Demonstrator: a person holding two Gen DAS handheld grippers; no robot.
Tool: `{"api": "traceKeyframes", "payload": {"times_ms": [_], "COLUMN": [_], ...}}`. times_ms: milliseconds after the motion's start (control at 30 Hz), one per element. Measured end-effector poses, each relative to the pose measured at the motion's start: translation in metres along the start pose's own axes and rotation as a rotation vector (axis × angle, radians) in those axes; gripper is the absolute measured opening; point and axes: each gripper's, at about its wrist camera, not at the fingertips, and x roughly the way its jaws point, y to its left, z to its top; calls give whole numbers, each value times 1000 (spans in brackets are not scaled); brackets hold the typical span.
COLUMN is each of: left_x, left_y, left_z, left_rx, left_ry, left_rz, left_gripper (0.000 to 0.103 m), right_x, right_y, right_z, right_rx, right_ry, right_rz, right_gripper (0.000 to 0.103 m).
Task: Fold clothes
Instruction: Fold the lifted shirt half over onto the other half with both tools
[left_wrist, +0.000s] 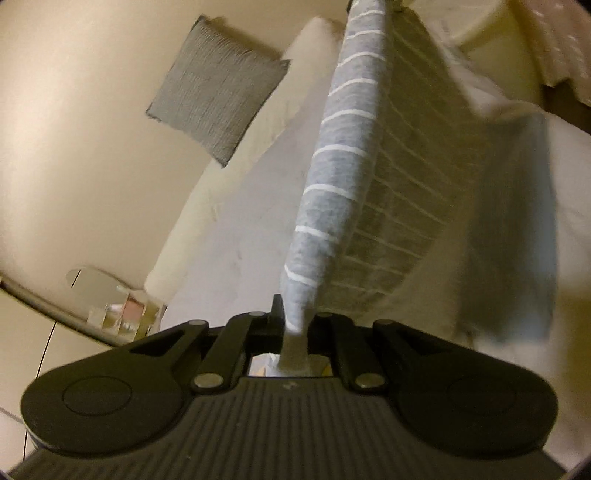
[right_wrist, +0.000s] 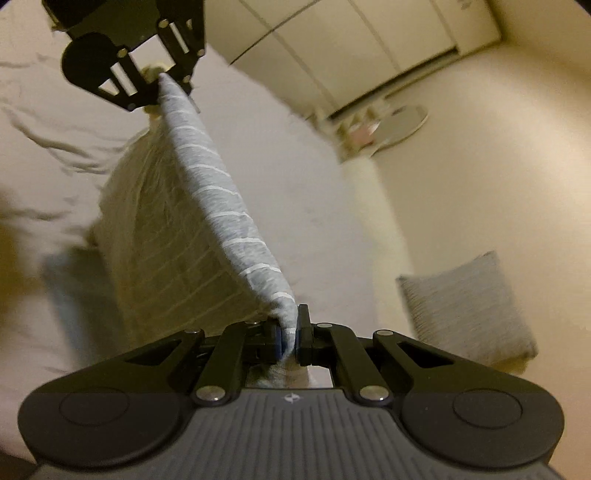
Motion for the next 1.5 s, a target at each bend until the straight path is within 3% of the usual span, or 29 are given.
{"api": "traceKeyframes", "payload": {"times_ms": [133, 300, 433, 533, 567, 600, 700, 767, 800, 967, 1200, 1267, 1333, 1467, 1500], "left_x": [32, 68, 63, 55, 49, 45, 48, 51, 52, 45, 44, 38, 32, 20, 17], "left_y": [-46, -146, -179, -182, -180, -178, -176, -175, -175, -181, -200, -201, -202, -204, -204], "left_z": [20, 16, 8, 3, -1, -2, -2, -2, -2, -15, -28, -28, -27, -26, -26], "left_rx": [-7, 20, 28, 46, 50, 53, 69, 74, 77, 121, 149, 140, 131, 113, 108], "left_ry": [80, 190, 193, 185, 185, 179, 168, 164, 162, 132, 135, 123, 111, 86, 80], "left_rz": [-57, -236, -229, -194, -184, -173, -178, -189, -194, -190, -191, -180, -170, -149, -143], "left_gripper": [5, 7, 12, 19, 23, 27, 25, 11, 7, 5, 8, 16, 32, 30, 19], "right_x": [37, 103, 111, 105, 110, 115, 118, 116, 114, 102, 103, 101, 96, 88, 88], "right_y": [2, 72, 107, 114, 115, 115, 116, 118, 119, 117, 144, 143, 141, 135, 135], "right_z": [-53, -126, -158, -166, -166, -165, -165, -165, -164, -161, -163, -162, -164, -165, -165], "right_rx": [-23, -58, -64, -82, -89, -97, -98, -102, -104, -81, -136, -139, -145, -114, -108], "right_ry": [-47, 84, 121, 129, 129, 129, 131, 125, 123, 131, 149, 148, 144, 140, 140], "right_rz": [4, 197, 236, 221, 217, 214, 204, 205, 206, 206, 214, 200, 187, 185, 191], "right_gripper": [3, 1, 4, 21, 22, 22, 18, 4, 4, 3, 4, 7, 15, 12, 8]}}
